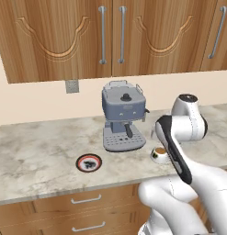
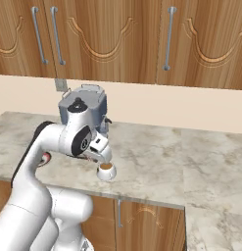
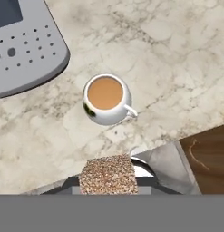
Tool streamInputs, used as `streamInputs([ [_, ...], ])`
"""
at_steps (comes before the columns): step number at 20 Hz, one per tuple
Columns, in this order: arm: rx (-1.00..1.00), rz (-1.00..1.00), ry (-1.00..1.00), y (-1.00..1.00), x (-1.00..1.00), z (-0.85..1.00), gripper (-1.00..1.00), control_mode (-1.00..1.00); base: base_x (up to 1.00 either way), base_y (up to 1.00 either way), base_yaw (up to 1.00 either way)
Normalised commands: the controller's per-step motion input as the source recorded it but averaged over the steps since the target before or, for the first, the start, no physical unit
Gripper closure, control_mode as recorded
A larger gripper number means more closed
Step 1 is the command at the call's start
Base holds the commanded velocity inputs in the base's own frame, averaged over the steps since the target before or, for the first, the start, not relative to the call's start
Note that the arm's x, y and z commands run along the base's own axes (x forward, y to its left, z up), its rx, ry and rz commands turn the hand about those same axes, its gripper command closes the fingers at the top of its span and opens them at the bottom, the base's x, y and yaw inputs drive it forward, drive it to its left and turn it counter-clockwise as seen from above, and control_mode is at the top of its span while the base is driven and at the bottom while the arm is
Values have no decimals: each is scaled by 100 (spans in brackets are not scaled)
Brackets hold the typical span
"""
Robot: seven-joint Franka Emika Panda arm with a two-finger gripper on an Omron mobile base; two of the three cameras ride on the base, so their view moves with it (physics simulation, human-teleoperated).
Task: Take a sugar cube from the saucer and place it inside the coffee. Then, grab milk from the fridge and place it next to the coffee on the counter to sweeten the coffee.
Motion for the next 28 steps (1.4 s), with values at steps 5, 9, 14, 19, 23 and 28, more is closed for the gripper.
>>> streamInputs([
  [5, -11, 0, 1, -9, 43, -58, 100, -100, 0, 0, 0],
  [9, -3, 0, 0, -22, 43, -44, 100, -100, 0, 0, 0],
  [14, 0, 0, 0, -13, 43, -35, 100, -100, 0, 0, 0],
  [19, 0, 0, 0, 0, 46, -13, -100, -100, 0, 0, 0],
  [23, 0, -1, 0, 0, 27, 0, -100, -100, 0, 0, 0],
  [28, 0, 0, 0, 0, 0, 4, -100, -100, 0, 0, 0],
])
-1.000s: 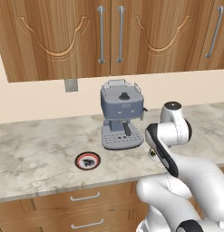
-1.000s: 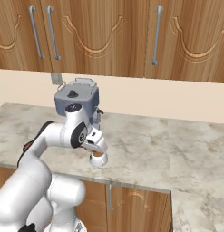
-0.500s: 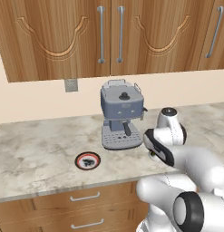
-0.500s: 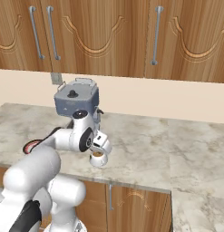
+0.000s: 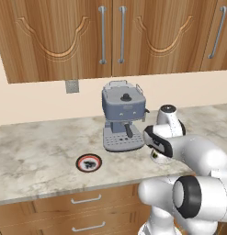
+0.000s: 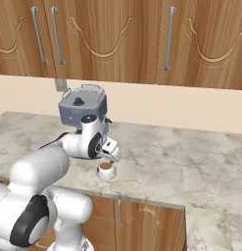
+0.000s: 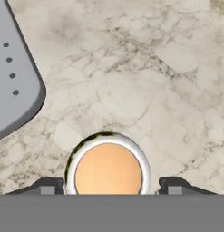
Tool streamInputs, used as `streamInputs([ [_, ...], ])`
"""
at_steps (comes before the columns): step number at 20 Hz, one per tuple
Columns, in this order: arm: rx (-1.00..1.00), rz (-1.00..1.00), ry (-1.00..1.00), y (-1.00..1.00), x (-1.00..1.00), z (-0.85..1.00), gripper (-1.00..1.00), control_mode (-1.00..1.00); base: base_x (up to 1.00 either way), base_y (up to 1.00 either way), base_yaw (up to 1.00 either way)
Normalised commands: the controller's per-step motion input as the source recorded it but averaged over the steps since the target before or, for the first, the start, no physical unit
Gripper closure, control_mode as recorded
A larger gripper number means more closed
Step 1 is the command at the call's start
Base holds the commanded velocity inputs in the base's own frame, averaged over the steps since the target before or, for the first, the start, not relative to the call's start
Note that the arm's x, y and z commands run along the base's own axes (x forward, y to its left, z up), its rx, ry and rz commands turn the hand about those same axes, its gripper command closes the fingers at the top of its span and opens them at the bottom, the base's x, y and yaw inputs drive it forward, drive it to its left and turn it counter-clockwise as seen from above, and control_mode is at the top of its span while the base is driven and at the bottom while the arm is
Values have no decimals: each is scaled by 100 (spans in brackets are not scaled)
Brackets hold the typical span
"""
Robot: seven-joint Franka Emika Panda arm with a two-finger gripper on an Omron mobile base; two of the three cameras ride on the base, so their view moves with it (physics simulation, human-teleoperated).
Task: Take a sugar cube from the saucer and place it inside the coffee. Then, grab milk from the fridge and place it next to the coffee on the counter to sweeten the coffee.
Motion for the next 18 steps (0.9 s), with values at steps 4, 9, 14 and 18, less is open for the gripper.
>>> streamInputs([
  [4, 1, 0, -1, 0, -31, 31, -100, -100, 0, 0, 0],
  [9, 2, 2, -8, 0, -91, 64, -100, -100, 0, 0, 0],
  [14, 2, 4, -17, 0, -92, 75, -100, -100, 0, 0, 0],
  [18, 0, 7, -21, 0, -69, 68, -100, -100, 0, 0, 0],
])
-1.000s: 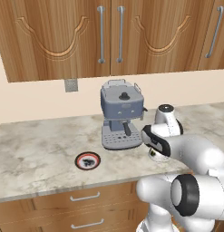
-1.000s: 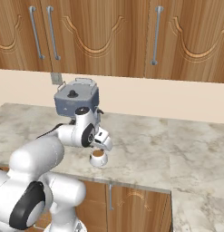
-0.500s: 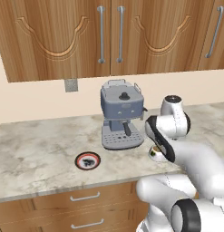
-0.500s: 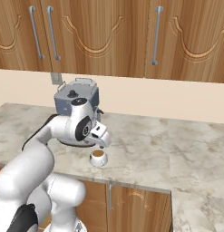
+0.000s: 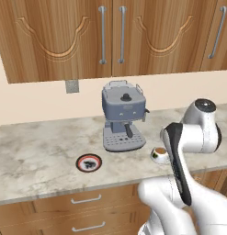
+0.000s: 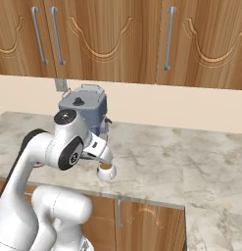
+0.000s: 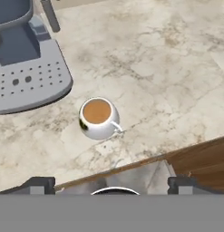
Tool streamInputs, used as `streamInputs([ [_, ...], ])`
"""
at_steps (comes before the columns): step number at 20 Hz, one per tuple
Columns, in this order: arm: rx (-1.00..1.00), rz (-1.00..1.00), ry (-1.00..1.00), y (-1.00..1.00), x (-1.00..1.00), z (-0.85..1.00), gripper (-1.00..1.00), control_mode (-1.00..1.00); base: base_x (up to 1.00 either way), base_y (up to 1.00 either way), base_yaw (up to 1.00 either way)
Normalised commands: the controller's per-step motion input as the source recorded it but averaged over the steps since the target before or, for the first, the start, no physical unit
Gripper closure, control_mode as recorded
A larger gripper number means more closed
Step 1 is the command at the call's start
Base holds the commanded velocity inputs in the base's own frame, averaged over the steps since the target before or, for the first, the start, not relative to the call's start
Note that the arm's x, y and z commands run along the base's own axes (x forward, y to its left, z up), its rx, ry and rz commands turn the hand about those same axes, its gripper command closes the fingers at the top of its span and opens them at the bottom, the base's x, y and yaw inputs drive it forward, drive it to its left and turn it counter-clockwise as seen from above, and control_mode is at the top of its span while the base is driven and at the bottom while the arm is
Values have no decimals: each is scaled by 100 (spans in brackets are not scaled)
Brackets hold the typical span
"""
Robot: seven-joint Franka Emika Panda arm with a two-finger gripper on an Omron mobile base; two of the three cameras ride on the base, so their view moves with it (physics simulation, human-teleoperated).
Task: Take a sugar cube from the saucer and place it inside the coffee. Then, grab milk from the fridge and place it next to the coffee on the counter to sweeten the coffee.
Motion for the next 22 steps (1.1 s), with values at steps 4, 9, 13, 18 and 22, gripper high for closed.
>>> streamInputs([
  [4, 0, 7, -22, 0, -46, 56, -100, -100, 0, 0, 0],
  [9, 0, 4, -8, 2, -23, 15, -100, 100, -45, 17, 27],
  [13, 0, 0, 0, 0, 0, 0, -100, 100, -44, 51, 89],
  [18, 0, 0, 0, 0, 0, 0, -100, 100, -24, 33, 100],
  [22, 0, 0, 0, 0, 0, 0, -100, 100, -21, 23, 100],
])
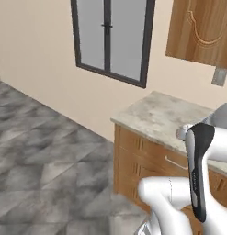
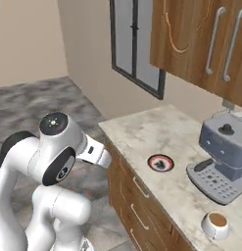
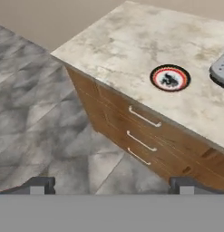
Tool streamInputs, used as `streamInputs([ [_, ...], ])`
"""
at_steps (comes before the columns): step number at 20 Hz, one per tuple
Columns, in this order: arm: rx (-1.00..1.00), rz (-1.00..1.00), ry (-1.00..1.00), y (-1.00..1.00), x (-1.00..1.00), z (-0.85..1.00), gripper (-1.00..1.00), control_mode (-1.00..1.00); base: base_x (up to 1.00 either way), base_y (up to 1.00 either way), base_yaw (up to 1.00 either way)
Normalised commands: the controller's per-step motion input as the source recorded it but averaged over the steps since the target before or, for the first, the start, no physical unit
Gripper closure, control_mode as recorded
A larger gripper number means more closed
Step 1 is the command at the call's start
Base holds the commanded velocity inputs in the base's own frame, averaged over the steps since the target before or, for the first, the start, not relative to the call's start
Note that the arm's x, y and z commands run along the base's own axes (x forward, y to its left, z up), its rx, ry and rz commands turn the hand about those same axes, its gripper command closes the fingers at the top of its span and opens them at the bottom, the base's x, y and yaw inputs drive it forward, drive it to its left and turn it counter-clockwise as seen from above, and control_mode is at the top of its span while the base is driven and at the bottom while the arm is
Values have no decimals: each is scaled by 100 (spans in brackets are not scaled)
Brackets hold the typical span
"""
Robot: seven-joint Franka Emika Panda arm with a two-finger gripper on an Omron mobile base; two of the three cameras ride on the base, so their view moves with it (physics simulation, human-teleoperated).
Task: Take a sugar cube from the saucer and place it inside the coffee. Then, grab milk from the fridge and place it next to the coffee on the counter to sweeten the coffee.
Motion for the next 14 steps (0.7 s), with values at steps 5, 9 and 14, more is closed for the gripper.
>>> streamInputs([
  [5, 0, 0, 0, 0, 0, 0, -100, 100, -4, 15, 98],
  [9, 0, 0, 0, 0, 0, 0, -100, 100, 0, 10, 96],
  [14, 0, 0, 0, 0, 0, 0, -100, 100, -4, 13, 90],
])
